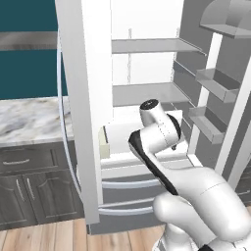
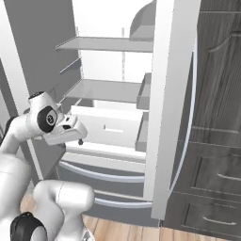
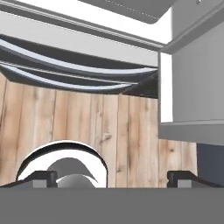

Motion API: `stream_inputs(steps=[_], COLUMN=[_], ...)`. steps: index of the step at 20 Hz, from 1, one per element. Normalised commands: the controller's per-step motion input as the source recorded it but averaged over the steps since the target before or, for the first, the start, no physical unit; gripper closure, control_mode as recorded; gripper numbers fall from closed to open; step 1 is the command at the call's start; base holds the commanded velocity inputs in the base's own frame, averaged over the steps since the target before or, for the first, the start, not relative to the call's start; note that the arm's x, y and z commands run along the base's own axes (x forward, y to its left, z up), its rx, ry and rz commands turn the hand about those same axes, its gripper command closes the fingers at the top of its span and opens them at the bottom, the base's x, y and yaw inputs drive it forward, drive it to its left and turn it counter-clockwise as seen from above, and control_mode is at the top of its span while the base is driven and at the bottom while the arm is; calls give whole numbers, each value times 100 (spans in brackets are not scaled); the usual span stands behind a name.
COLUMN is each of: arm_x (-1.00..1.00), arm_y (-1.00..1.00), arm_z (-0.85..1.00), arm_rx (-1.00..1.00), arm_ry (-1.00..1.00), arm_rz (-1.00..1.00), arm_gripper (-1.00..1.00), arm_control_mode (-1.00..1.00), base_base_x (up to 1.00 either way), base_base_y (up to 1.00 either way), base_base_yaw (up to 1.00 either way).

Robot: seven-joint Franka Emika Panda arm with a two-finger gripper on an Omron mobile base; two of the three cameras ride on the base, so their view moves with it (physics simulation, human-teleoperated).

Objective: Place one of the steaks on the plate and the other in the bowl. Then place the bowl in the fridge.

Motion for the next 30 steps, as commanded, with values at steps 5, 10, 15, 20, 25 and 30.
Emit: stream_inputs(steps=[5, 10, 15, 20, 25, 30], arm_x=[-1, -1, -11, -25, 0, 0], arm_y=[-40, -28, 6, 8, 0, 0], arm_z=[-24, 12, -3, 0, 0, 0], arm_rx=[27, 4, 0, 0, 0, 0], arm_ry=[13, 7, 0, 0, 0, 0], arm_rz=[0, -6, 0, 0, 0, 0], arm_gripper=[-100, -100, -100, -100, -100, -100], arm_control_mode=[-100, -100, -100, -100, 100, 100], base_base_x=[0, 0, 0, 0, -18, -14], base_base_y=[0, 0, 0, 0, 44, 76], base_base_yaw=[0, 0, 0, 0, 26, 55])
